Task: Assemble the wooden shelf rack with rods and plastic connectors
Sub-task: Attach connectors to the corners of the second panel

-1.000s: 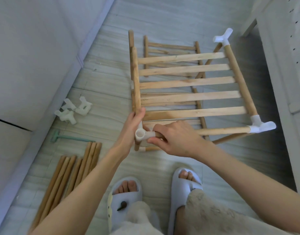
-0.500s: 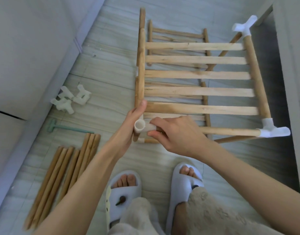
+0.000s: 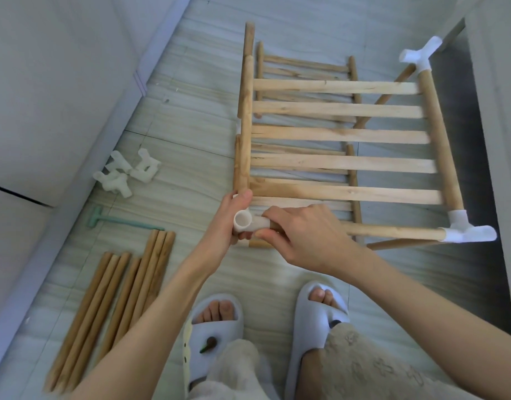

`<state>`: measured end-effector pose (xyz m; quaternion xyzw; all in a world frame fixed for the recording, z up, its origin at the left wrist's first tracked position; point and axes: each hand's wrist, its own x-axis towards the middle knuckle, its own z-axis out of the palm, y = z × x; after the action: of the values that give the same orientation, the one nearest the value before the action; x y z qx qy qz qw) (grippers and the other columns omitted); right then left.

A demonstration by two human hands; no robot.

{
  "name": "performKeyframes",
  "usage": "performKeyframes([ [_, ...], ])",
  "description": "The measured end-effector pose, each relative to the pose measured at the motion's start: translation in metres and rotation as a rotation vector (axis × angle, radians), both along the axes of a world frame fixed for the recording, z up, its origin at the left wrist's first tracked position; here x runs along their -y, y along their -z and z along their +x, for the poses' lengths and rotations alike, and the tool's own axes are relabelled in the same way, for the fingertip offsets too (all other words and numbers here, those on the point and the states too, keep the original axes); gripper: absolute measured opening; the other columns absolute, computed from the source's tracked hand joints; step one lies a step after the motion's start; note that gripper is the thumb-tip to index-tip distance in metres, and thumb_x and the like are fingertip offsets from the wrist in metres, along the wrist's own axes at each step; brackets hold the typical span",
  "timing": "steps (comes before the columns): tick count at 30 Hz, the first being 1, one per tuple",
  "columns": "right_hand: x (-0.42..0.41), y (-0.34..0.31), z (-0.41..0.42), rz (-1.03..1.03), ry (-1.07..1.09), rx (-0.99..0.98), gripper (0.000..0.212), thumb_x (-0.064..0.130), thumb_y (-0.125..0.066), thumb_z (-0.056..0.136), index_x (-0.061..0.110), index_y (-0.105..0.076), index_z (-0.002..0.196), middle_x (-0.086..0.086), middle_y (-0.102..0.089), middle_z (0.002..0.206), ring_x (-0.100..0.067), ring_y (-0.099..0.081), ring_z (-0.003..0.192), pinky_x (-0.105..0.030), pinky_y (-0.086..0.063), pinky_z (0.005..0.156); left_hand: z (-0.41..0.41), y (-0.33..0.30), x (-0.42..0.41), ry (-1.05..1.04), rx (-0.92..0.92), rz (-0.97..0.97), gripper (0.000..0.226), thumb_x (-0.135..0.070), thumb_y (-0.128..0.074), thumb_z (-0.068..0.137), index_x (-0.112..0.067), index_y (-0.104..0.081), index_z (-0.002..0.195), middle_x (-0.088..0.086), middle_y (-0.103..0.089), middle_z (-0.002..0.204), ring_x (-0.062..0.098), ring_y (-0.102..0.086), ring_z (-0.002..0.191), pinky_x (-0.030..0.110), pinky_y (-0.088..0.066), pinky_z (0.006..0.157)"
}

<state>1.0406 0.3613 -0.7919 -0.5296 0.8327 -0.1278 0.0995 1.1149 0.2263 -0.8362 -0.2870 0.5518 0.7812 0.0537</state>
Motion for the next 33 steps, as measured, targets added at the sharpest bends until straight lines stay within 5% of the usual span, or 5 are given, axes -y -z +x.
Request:
performKeyframes([
  [7, 0.0, 0.008, -0.004, 0.038, 0.0, -0.017, 0.049, 0.053, -0.027, 0.095, 0.016, -0.057, 0.105, -0.001, -0.069, 0.089, -0.033, -0.062, 0.073, -0.031, -0.03, 0.055, 0.0, 0.006, -0.001, -0.082, -0.022, 0.068, 0.052, -0.047, -0.052, 0.071, -0.005, -0.047, 0.102, 0.004, -0.044, 0.065, 0.011, -0.042, 0.054, 0.023, -0.035, 0.053],
  [12, 0.0, -0.001, 0.003, -0.011, -0.026, -0.053, 0.051, 0.045, -0.032, 0.089, 0.007, -0.066, 0.087, -0.003, -0.069, 0.072, -0.031, -0.058, 0.05, -0.027, -0.029, 0.045, 0.0, 0.005, -0.005, -0.12, -0.032, 0.073, 0.047, -0.043, -0.051, 0.071, -0.006, -0.047, 0.099, 0.007, -0.043, 0.07, 0.012, -0.042, 0.056, 0.023, -0.034, 0.053],
  [19, 0.001, 0.005, -0.004, 0.009, 0.014, 0.006, 0.037, 0.047, -0.039, 0.095, 0.017, -0.058, 0.106, 0.001, -0.069, 0.095, -0.03, -0.062, 0.082, -0.031, -0.03, 0.057, -0.002, 0.002, 0.001, -0.054, -0.017, 0.082, 0.051, -0.047, -0.051, 0.072, -0.007, -0.049, 0.104, 0.014, -0.042, 0.076, 0.017, -0.042, 0.062, 0.03, -0.031, 0.057],
  [29, -0.007, -0.01, -0.012, -0.092, -0.01, 0.068, 0.018, 0.037, -0.059, 0.088, 0.026, -0.053, 0.075, 0.013, -0.046, 0.058, -0.019, -0.048, 0.052, -0.027, -0.024, 0.047, -0.02, -0.014, 0.026, 0.245, 0.136, 0.088, 0.051, -0.063, -0.053, 0.071, -0.018, -0.063, 0.092, 0.008, -0.061, 0.087, 0.019, -0.057, 0.078, 0.031, -0.039, 0.071],
  [33, -0.023, -0.019, -0.031, 0.126, -0.044, 0.131, 0.029, 0.043, -0.054, 0.09, 0.032, -0.063, 0.115, 0.015, -0.053, 0.07, -0.013, -0.053, 0.074, -0.029, -0.036, 0.068, -0.019, -0.017, 0.012, 0.287, 0.141, 0.081, 0.042, -0.053, -0.043, 0.088, -0.018, -0.064, 0.097, 0.004, -0.069, 0.097, 0.014, -0.061, 0.087, 0.029, -0.043, 0.083],
])
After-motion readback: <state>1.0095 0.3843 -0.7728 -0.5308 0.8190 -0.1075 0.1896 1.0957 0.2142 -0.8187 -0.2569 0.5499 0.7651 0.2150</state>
